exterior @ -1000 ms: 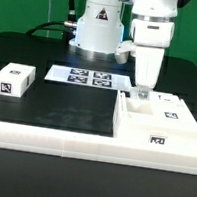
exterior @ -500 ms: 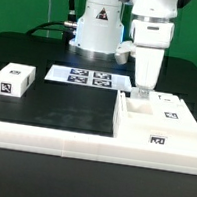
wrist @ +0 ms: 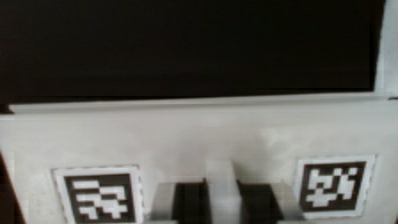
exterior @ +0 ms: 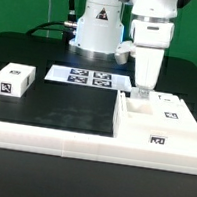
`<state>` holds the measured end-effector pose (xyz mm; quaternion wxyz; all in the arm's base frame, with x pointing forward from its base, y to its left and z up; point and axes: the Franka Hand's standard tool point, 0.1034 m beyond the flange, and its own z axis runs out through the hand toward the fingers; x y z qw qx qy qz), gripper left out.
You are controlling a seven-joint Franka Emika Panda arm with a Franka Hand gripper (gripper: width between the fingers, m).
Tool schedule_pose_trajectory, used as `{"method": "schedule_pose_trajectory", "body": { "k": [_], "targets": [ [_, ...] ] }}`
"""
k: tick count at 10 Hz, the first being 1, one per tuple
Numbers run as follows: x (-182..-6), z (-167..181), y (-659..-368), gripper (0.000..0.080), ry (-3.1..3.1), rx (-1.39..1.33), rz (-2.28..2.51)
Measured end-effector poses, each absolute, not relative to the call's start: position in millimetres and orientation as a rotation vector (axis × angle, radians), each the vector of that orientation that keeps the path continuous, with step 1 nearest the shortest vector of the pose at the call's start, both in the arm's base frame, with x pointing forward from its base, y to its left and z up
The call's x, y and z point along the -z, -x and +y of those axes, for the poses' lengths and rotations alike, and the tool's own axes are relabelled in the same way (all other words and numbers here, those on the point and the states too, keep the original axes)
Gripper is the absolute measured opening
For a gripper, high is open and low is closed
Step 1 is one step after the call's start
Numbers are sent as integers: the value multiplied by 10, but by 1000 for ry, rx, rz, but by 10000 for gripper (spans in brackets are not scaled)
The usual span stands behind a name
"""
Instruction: Assemble cabinet
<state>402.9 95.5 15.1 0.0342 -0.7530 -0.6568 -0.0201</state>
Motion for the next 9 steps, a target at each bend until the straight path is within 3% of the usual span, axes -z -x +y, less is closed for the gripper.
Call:
{"method": "schedule_pose_trajectory", "body": {
  "k": [6,9],
  "targets": [
    [-575,843,-4129,68,2344,25,-2054],
    [-561,816,-4130,68,2348,23,-2049]
  ]
}}
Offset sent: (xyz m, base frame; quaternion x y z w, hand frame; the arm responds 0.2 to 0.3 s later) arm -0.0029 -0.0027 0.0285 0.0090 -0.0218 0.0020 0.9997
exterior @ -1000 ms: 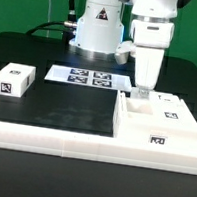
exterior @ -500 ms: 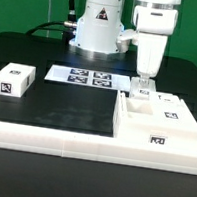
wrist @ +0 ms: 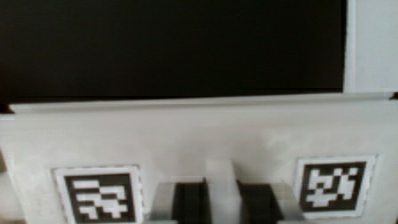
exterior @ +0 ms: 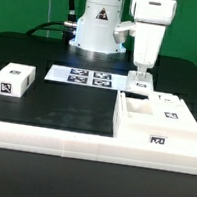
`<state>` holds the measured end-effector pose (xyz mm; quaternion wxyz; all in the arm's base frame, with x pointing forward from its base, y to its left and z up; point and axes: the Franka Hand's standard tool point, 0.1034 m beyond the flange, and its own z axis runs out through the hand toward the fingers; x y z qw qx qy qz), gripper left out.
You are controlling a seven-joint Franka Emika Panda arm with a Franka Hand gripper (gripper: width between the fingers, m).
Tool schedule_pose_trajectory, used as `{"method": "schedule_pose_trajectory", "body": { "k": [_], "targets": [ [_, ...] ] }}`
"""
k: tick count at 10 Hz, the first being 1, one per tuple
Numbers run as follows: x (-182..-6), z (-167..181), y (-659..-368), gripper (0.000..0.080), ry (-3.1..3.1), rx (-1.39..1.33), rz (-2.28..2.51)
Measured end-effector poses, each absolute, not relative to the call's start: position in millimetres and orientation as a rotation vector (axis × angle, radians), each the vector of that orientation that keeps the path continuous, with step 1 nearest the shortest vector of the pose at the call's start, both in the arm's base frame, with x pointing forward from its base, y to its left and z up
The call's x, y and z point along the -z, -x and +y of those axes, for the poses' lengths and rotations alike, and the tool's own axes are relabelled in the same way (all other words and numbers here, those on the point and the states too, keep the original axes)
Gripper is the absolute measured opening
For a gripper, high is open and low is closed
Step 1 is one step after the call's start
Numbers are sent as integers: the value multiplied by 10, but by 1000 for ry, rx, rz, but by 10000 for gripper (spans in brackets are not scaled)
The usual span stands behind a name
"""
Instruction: Assemble cabinet
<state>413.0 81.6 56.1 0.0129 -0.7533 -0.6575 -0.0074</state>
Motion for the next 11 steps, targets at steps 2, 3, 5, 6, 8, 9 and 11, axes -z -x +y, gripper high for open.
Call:
{"method": "schedule_pose_trajectory", "body": {
  "k": [2,3,5,6,8,9,11],
  "targets": [
    [-558,752,-4219,68,2339,28,-2060],
    [-590,710,-4293,68,2350,28,-2051],
    [-608,694,-4336,68,2361,38,-2045],
    [-603,693,-4333,68,2361,37,-2044],
    [-600,687,-4333,68,2361,36,-2043],
    [-601,666,-4337,68,2365,36,-2038],
    [-622,625,-4388,68,2370,45,-2039]
  ]
}}
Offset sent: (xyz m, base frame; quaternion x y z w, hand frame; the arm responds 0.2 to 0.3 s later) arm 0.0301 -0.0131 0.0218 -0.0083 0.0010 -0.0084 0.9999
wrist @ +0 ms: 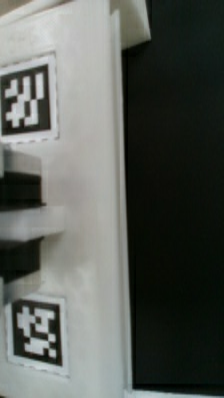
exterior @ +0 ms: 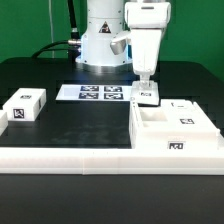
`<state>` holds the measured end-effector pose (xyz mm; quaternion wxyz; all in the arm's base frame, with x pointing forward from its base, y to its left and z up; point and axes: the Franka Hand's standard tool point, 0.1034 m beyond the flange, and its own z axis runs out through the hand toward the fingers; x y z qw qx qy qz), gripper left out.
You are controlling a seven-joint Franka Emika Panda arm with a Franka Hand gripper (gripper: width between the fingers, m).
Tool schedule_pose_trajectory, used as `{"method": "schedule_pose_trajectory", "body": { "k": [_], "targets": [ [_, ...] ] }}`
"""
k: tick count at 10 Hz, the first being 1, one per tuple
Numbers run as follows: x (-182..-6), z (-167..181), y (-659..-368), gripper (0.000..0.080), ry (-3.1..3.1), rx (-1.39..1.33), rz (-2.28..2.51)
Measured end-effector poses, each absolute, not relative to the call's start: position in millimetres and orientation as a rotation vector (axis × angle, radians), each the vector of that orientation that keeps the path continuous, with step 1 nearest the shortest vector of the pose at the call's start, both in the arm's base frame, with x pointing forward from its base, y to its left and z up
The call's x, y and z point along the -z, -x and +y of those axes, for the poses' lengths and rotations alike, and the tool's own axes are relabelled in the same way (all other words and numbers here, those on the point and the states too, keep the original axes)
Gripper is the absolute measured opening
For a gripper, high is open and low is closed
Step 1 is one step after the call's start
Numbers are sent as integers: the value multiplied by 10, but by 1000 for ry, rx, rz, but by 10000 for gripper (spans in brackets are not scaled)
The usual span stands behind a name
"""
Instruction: Assemble cabinet
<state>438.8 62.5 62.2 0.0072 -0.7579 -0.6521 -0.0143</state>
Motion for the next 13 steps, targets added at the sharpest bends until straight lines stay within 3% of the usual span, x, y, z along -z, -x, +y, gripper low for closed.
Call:
{"method": "schedule_pose_trajectory", "body": {
  "k": [13],
  "targets": [
    [-594,679,-4562,68,2381,60,-2020]
  ]
}}
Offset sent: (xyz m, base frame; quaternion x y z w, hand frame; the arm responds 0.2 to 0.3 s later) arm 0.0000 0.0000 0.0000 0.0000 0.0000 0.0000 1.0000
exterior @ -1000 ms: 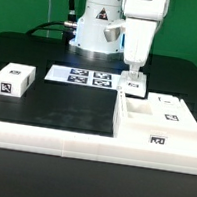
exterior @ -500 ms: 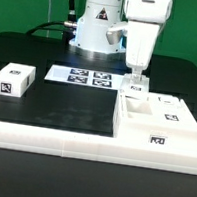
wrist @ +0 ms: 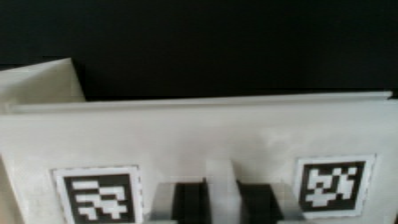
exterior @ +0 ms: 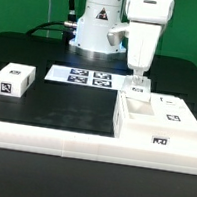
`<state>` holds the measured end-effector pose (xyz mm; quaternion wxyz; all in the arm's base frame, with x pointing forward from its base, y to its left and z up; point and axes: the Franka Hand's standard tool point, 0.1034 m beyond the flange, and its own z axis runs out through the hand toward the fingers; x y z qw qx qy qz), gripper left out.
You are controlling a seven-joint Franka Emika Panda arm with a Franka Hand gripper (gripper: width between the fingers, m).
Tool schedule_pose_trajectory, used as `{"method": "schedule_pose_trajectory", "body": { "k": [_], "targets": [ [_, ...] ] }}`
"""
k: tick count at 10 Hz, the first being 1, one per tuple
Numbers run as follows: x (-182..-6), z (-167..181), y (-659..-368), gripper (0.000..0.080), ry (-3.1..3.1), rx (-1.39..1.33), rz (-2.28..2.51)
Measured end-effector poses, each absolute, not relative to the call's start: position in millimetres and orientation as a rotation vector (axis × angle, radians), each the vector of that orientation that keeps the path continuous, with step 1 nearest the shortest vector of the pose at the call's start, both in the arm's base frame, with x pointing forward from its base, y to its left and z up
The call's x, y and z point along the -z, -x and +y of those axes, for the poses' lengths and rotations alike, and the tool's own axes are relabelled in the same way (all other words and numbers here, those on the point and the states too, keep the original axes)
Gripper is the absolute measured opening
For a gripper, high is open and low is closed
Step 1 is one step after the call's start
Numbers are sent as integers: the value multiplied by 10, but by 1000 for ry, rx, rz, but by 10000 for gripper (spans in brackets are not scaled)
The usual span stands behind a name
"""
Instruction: Assemble cabinet
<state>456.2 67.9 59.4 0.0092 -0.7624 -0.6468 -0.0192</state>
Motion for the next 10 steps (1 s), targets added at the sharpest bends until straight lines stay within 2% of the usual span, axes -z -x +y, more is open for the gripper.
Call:
{"method": "schedule_pose_trajectory", "body": {
  "k": [5,10],
  "targets": [
    [-587,640,-4713,69,2287,63,-2137],
    [-587,635,-4716,69,2286,58,-2136]
  ]
}}
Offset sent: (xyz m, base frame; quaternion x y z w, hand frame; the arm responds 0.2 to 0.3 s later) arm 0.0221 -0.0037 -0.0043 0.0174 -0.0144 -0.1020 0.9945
